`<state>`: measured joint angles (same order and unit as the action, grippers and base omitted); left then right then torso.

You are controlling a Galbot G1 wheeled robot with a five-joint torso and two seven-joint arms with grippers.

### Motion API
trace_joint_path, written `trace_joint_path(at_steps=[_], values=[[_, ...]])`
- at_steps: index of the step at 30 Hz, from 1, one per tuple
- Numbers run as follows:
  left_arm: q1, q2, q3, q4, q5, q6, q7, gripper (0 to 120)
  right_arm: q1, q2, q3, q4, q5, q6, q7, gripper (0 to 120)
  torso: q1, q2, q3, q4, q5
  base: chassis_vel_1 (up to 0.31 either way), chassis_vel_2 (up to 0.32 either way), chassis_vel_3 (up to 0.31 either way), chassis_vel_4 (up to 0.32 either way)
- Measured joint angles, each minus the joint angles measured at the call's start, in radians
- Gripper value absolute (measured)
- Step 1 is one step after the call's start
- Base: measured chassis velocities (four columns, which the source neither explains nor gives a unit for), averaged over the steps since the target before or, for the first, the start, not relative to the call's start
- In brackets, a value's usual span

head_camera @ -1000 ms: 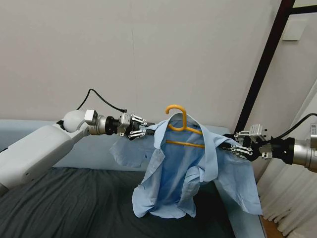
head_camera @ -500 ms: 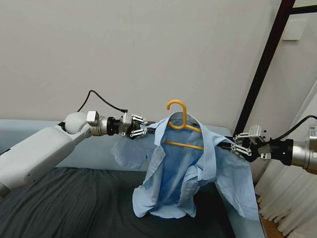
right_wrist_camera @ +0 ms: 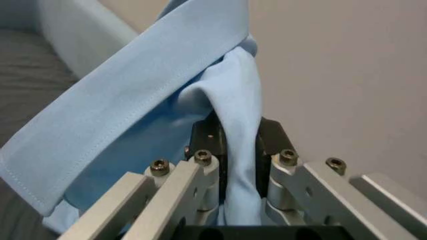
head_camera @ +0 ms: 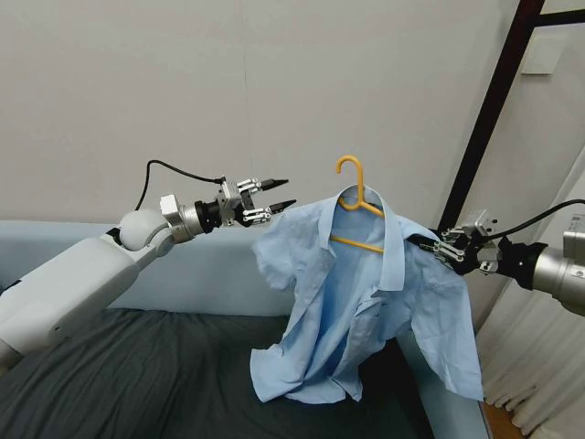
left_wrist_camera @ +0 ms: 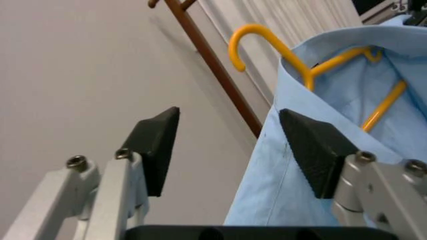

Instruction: Pick up the clothes from the sofa and hang them on the clothes hanger.

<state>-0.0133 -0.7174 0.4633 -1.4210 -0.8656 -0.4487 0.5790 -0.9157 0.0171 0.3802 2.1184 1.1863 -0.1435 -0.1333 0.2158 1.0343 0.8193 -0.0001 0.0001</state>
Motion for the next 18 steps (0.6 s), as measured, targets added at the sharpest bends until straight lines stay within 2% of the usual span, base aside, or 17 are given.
trace_joint_path(at_steps=[2, 6, 9, 12, 13, 18], values=[[0.009, 0.004, -0.011, -0.007, 0.002, 0.003, -0.014, 71, 0.0, 0.012, -0.001, 0.003, -0.001, -0.001, 0.024, 8, 0.0, 0.0, 0.0, 0.0, 0.0, 0.0, 0.0, 0.0, 0.0], [0.097, 0.03, -0.09, -0.088, 0.008, 0.06, -0.119, 91, 0.003, 0.078, -0.006, 0.015, -0.031, -0.008, 0.152, 8, 0.0, 0.0, 0.0, 0.0002, 0.0, 0.0, 0.0, 0.0, 0.0], [0.146, 0.037, -0.13, -0.133, 0.009, 0.095, -0.162, 98, 0.007, 0.101, -0.006, 0.017, -0.039, -0.007, 0.189, 8, 0.0, 0.0, 0.0, 0.0003, 0.0001, 0.0, 0.0, 0.0, 0.0], [0.254, 0.033, -0.215, -0.223, 0.009, 0.165, -0.254, 100, 0.01, 0.129, -0.006, 0.021, -0.062, 0.017, 0.229, 8, 0.0, 0.0, 0.0, 0.0002, 0.0, 0.0, 0.0, 0.0, 0.0], [0.254, 0.033, -0.215, -0.223, 0.009, 0.165, -0.254, 100, 0.01, 0.129, -0.006, 0.021, -0.062, 0.017, 0.229, 8, 0.0, 0.0, 0.0, 0.0002, 0.0, 0.0, 0.0, 0.0, 0.0], [0.371, 0.009, -0.277, -0.351, 0.007, 0.251, -0.42, 100, 0.009, 0.166, -0.002, 0.047, -0.092, 0.045, 0.269, 8, 0.0, 0.0, 0.0, 0.0002, -0.0001, 0.0, 0.0, 0.0, 0.0]])
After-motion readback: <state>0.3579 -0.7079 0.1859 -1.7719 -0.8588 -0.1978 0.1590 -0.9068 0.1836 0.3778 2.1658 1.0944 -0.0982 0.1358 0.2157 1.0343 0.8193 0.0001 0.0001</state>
